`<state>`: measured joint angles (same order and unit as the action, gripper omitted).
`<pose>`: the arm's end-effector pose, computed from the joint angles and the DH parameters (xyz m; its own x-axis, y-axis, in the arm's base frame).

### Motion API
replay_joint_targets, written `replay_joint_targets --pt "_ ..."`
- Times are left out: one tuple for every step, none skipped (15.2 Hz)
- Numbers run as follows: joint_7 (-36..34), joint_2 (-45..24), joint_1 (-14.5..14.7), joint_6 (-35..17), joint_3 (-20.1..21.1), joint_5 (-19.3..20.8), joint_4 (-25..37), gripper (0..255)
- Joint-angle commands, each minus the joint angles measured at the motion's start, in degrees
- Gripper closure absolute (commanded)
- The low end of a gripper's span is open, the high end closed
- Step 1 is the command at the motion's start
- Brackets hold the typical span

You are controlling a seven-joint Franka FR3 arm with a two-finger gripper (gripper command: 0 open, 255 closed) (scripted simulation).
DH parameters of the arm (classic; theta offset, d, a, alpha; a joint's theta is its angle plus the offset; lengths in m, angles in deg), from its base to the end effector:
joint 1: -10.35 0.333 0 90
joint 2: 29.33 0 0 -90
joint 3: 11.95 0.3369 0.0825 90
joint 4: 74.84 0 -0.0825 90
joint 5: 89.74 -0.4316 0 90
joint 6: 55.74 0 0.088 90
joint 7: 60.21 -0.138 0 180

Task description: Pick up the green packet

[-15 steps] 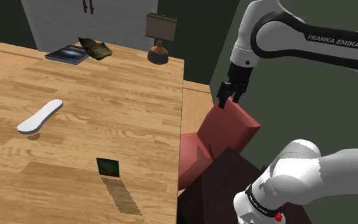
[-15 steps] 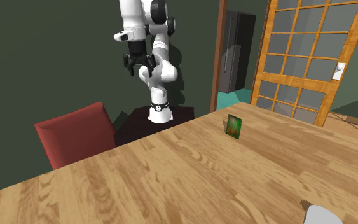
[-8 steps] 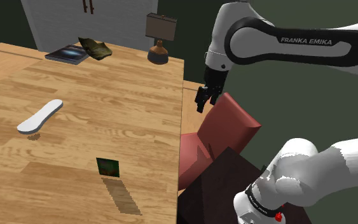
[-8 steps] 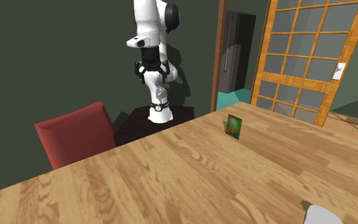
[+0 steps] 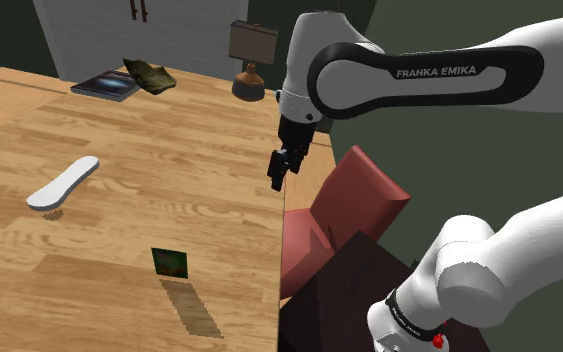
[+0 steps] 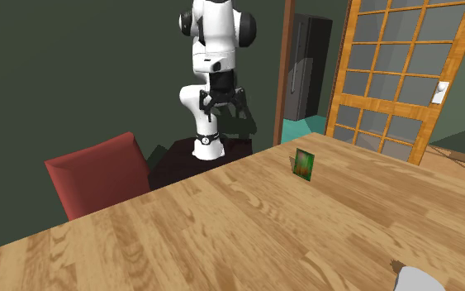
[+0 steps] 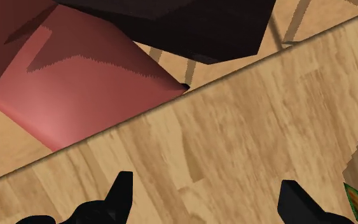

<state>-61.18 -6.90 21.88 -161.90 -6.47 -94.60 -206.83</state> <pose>0.4388 0.1454 0.4654 0.9678 0.2439 -0.0617 0.2416 -0.9694 -0.0424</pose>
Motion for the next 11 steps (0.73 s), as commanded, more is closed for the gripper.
replay_joint_targets --pt "0.60 -2.91 1.39 -1.71 1.36 -0.46 1.75 0" --pt "0.91 -4.24 2.03 -2.47 2.01 -0.63 2.57 0" --pt "1.22 -5.56 2.67 -3.20 2.67 -0.75 3.41 0" --pt "1.52 -6.87 3.29 -3.90 3.32 -0.85 4.27 0" --pt "1.80 -8.18 3.91 -4.58 3.98 -0.90 5.15 0" --pt "2.07 -9.49 4.51 -5.22 4.64 -0.92 6.06 0" --pt "2.33 -10.78 5.11 -5.84 5.30 -0.91 6.99 0" --pt "2.58 -12.07 5.70 -6.44 5.96 -0.86 7.93 0" --pt "2.81 -13.36 6.29 -7.00 6.62 -0.77 8.89 0" --pt "3.03 -14.64 6.87 -7.54 7.28 -0.64 9.87 0" --pt "3.24 -15.91 7.46 -8.06 7.94 -0.47 10.87 0"
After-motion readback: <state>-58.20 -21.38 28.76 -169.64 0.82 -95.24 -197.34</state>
